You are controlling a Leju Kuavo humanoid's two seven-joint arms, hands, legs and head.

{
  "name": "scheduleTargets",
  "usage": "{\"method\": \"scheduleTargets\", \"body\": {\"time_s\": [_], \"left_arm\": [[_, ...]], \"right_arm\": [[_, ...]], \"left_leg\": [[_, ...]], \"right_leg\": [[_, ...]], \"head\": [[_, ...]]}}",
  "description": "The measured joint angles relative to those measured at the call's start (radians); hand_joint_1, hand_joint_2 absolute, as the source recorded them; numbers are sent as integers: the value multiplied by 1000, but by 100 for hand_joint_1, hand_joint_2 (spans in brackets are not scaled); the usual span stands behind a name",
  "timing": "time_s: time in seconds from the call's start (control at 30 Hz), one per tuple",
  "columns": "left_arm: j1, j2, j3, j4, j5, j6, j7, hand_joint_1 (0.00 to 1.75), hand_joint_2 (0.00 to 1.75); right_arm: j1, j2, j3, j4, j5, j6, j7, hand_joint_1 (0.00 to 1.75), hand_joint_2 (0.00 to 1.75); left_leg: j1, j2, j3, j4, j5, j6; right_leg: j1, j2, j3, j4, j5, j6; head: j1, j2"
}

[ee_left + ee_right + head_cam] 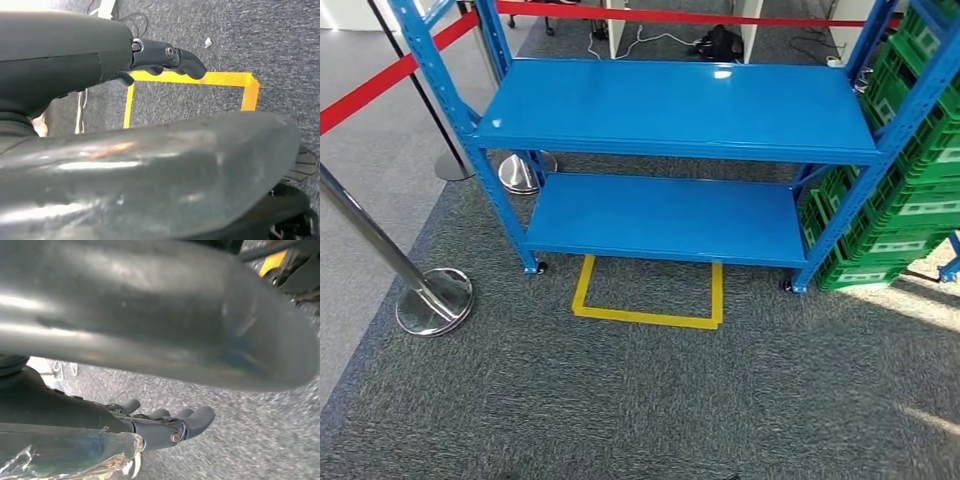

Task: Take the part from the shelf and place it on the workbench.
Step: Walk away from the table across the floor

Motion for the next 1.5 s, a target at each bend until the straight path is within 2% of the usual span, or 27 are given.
{"method": "scheduleTargets", "body": {"time_s": [0.07, 0.1, 0.13, 0.17, 0.2, 0.23, 0.3, 0.37, 0.43, 0.5, 0.57, 0.63, 0.67, 0.7, 0.8, 0.87, 0.93, 1.0, 1.07, 1.13, 1.17, 1.2, 1.23, 1.27, 1.33, 1.4, 1.5], "left_arm": [[0, 1, 0, 0, 0, 0, 0, 0, 0], [1, 1, 0, 0, 0, 0, 0, 0, 0], [2, 2, 0, 0, 0, 0, 0, 0, 0], [3, 2, 0, 0, 0, 0, 0, 0, 0], [4, 3, 0, 0, 0, 0, 0, 0, 0], [4, 3, 0, 0, 0, 0, 0, 0, 0], [3, 2, 0, 0, 0, 0, 0, 0, 0], [1, 1, 0, 0, 0, 0, 0, 0, 0], [0, 0, 0, 0, 0, 0, 0, 0, 0], [0, -1, 0, 0, -2, 1, 0, 0, 0], [1, -1, 0, 0, -3, 2, 0, 0, 0], [4, 0, 0, 0, -4, 2, 0, 0, 0], [5, 0, 0, 0, -4, 2, 0, 0, 0], [5, 0, 0, 0, -3, 2, 0, 0, 0], [3, -1, 0, 0, -3, 1, -1, 0, 0], [1, 0, 0, 0, -3, 1, -2, 0, 0], [-1, 0, 0, 0, -3, 1, -2, 0, 0], [-1, 0, 0, 0, -4, 1, -3, 0, 0], [-1, 0, 0, 0, -5, 1, -4, 0, 0], [1, 1, 0, 0, -6, 2, -4, 0, 0], [2, 1, 0, 0, -6, 2, -4, 0, 0], [3, 1, 1, 0, -7, 2, -4, 0, 0], [4, 1, 1, 0, -7, 2, -4, 0, 0], [4, 2, 1, 0, -7, 2, -4, 0, 0], [2, 1, 1, 0, -7, 2, -4, 0, 0], [0, 1, 1, 0, -7, 2, -4, 0, 0], [0, 0, 1, 0, -7, 2, -5, 0, 0]], "right_arm": [[-2, 0, 0, 0, 0, 0, 0, 0, 0], [-4, 0, 0, 0, 0, 0, 0, 0, 0], [-4, 0, 0, 0, 0, 0, 0, 0, 0], [-3, 0, 0, 0, 0, 0, 0, 0, 0], [-2, 0, 0, 0, 0, 0, 0, 0, 0], [-1, 1, 0, 0, 0, 0, 0, 0, 0], [-2, 1, 0, 0, 0, 0, 0, 0, 0], [-3, 1, 0, 0, 1, 0, 0, 0, 0], [0, 1, 0, 0, 1, 0, 0, 0, 0], [4, 1, 0, 0, 1, 0, 0, 0, 0], [2, 1, 0, 0, 1, 0, 0, 0, 0], [-2, 1, 0, 0, 1, 0, 0, 0, 0], [-1, 1, 0, 0, 1, 1, -2, 0, 0], [0, 1, 0, 0, 3, 2, -6, 0, 0], [3, 1, 1, 0, 11, 7, -31, 0, 0], [2, 0, 2, 0, 16, 6, -40, 0, 0], [4, 0, 2, 0, 23, -2, -38, 0, 0], [4, 0, 3, 0, 30, -8, -33, 0, 87], [2, 1, 6, 0, 39, -14, -24, 0, 175], [0, 1, 9, 0, 44, -21, -15, 0, 175], [0, 1, 9, 0, 45, -23, -11, 0, 175], [0, 1, 9, 0, 45, -25, -9, 0, 175], [0, 1, 10, 0, 46, -26, -8, 0, 175], [0, 1, 11, 0, 46, -26, -8, 0, 175], [-1, 1, 14, 0, 47, -26, -8, 0, 175], [-1, 1, 17, 0, 47, -26, -7, 0, 175], [2, 1, 18, 0, 48, -29, -8, 0, 175]], "left_leg": [[2, -41, -53, 114, -64, -7], [3, -51, -88, 183, -93, -9], [3, -56, -115, 233, -106, -10], [4, -58, -127, 249, -99, -10], [5, -60, -121, 227, -72, -10], [7, -66, -97, 173, -33, -10], [15, -112, -40, 41, 26, -9], [20, -146, -13, -23, 38, -2], [18, -132, -10, -28, 37, 13], [18, -111, -8, -33, 40, 29], [16, -85, -7, -34, 40, 39], [11, -57, -6, -34, 38, 43], [10, -44, -5, -34, 37, 43], [9, -34, -3, -34, 35, 42], [6, -17, 7, -31, 27, 30], [2, -12, 11, -30, 23, 19], [2, -11, 13, -33, 25, 9], [5, -26, 5, -17, 9, -2], [6, -48, -39, 76, -46, -10], [5, -56, -107, 208, -101, -11], [5, -58, -129, 245, -104, -11], [5, -58, -133, 244, -87, -9], [5, -58, -118, 205, -52, -7], [6, -59, -89, 141, -11, -5], [6, -64, -33, 19, 37, 1], [4, -68, -17, -24, 40, 9], [5, -67, -16, -31, 45, 30]], "right_leg": [[-3, 20, -1, -1, 3, -7], [-3, 30, -3, -1, 4, -8], [-3, 43, -3, -1, 4, -9], [-4, 55, -4, -1, 4, -9], [-4, 68, -3, -1, 5, -8], [-5, 81, -3, -1, 5, -6], [-5, 105, -6, 2, 6, 3], [-5, 125, -14, 2, 10, 16], [-8, 139, -21, -5, 15, 30], [-7, 105, -37, 22, -4, 40], [-3, 47, -87, 130, -65, 44], [-3, 25, -149, 259, -120, 47], [-3, 21, -159, 284, -123, 47], [-3, 18, -149, 269, -107, 47], [-3, 0, -39, 80, -23, 41], [-1, -6, 0, 14, -9, 30], [1, -1, -1, 12, -9, 17], [-1, 3, -1, 9, -6, 5], [-4, 8, -1, 7, -5, -4], [-3, 15, -3, 7, -5, -8], [-2, 19, -2, 7, -5, -9], [-2, 23, -2, 7, -5, -9], [-2, 28, -1, 7, -5, -9], [-3, 32, 1, 7, -6, -7], [1, 38, 1, 10, -7, 0], [4, 41, -2, 8, -6, 11], [0, 37, -7, 15, -14, 28]], "head": [[-4, 0], [-6, 0], [-6, 0], [-6, 0], [-6, 0], [-6, 0], [-9, 0], [-12, 0], [-13, 0], [-6, 0], [2, 0], [4, 0], [4, 0], [4, 0], [4, 0], [1, 0], [-2, 0], [-3, 0], [-8, 0], [-10, 0], [-10, 0], [-10, 0], [-10, 0], [-11, 0], [-13, 0], [-14, 0], [-10, 0]]}}
